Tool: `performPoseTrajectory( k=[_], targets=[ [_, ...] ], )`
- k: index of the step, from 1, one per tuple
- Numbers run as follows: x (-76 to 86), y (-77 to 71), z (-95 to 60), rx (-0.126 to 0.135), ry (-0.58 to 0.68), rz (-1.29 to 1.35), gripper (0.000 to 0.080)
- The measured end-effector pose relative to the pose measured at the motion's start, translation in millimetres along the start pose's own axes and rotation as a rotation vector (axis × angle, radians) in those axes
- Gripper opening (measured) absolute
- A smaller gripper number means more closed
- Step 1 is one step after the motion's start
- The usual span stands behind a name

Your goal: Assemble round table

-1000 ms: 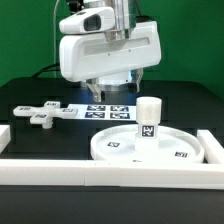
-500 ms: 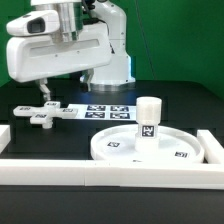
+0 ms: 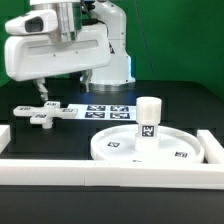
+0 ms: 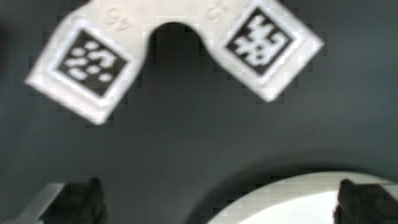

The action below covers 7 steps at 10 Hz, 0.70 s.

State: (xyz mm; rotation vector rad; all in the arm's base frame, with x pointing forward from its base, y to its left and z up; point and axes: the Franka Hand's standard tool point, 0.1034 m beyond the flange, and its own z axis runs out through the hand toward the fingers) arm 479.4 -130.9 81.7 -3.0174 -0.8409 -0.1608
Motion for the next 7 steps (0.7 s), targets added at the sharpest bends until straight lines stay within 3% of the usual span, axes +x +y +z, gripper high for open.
performPoseTrajectory(
  k=[1,2,3,5,7],
  targets=[
    [-3.9,2.1,0.0,-0.014,0.001,0.03,0.0649],
    [-4.5,-1.5,1.7,0.004,-0.035,0.062,0.0649],
    [-5.4,-5.2,2.9,0.045,-0.087,0.076,0.0649],
    [2.8,-12.4,3.7,0.065,-0.124,0.076,0.0649],
    [-2.7,-6.1,7.7,0.059,-0.118,0.056,0.0649]
  ],
)
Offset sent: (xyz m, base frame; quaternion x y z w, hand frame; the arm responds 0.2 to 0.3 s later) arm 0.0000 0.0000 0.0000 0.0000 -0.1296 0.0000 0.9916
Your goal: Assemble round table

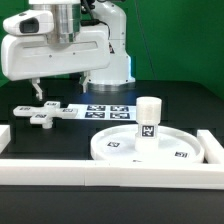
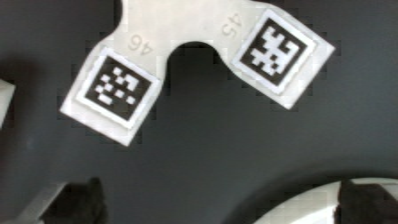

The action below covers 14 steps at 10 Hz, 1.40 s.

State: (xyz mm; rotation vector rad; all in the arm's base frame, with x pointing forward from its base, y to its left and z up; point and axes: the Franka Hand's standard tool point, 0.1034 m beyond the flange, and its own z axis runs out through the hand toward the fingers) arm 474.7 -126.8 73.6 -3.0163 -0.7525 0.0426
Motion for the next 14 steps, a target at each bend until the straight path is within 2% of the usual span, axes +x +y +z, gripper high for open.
performPoseTrajectory(
  k=[1,2,3,4,5,8,12,14],
  targets=[
    [-5.5,7.5,1.3,-0.036,0.024,-0.003,0.0649],
    [-15.9,11.0,4.7,-0.05,0.026,-0.002,0.0649],
    [-27.3,14.6,7.8,-0.051,0.019,-0.012,0.0649],
    [-37.4,20.3,9.1,-0.048,0.011,-0.013,0.0649],
    [-40.1,18.9,9.9,-0.028,-0.003,-0.01,0.0649],
    [-39.7,18.2,11.2,-0.028,-0.005,-0.013,0.0649],
    [-45.8,5.1,20.7,-0.006,-0.024,-0.083,0.0649],
    [-46.1,5.8,20.5,-0.006,-0.024,-0.081,0.0649]
  ],
)
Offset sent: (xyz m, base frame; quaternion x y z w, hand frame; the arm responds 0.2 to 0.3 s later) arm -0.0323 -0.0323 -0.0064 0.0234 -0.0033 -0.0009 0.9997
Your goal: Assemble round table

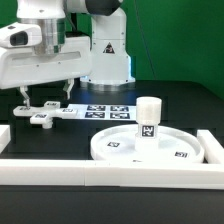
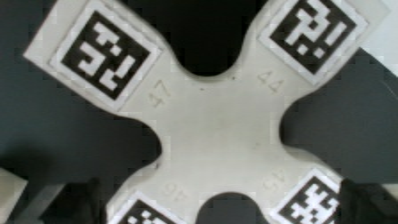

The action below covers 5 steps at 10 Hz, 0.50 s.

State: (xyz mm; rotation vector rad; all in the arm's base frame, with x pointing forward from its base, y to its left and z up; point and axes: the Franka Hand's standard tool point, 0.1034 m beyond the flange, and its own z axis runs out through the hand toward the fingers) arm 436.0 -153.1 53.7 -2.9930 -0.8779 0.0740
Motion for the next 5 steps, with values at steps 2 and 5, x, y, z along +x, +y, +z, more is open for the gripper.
performPoseTrajectory(
  k=[2,5],
  targets=[
    [-3.9,1.3,3.7,0.001,-0.003,0.005,0.0649],
    [-3.3,-3.0,7.7,0.008,-0.009,-0.036,0.0649]
  ],
)
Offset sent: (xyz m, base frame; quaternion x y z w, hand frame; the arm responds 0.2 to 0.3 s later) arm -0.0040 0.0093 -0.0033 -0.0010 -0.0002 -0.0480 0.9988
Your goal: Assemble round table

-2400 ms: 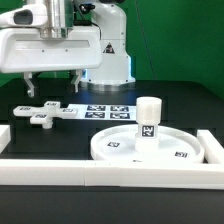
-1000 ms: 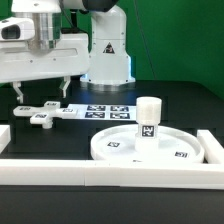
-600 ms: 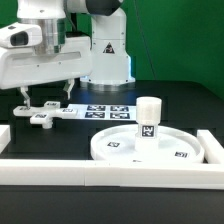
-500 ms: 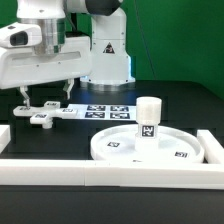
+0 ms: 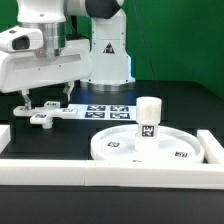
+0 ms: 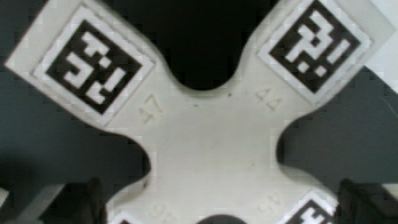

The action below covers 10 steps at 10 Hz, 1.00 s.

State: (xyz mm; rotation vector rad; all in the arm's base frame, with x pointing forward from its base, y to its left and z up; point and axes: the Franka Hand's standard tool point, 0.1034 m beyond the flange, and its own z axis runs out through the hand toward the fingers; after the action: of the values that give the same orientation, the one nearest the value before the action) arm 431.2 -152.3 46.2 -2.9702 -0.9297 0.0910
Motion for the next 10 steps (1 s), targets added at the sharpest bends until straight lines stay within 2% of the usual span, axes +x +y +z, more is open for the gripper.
performPoseTrajectory(
  k=[10],
  targets=[
    [-7.8,-3.6,14.3,0.022,-0.022,0.001,0.0649]
  ],
)
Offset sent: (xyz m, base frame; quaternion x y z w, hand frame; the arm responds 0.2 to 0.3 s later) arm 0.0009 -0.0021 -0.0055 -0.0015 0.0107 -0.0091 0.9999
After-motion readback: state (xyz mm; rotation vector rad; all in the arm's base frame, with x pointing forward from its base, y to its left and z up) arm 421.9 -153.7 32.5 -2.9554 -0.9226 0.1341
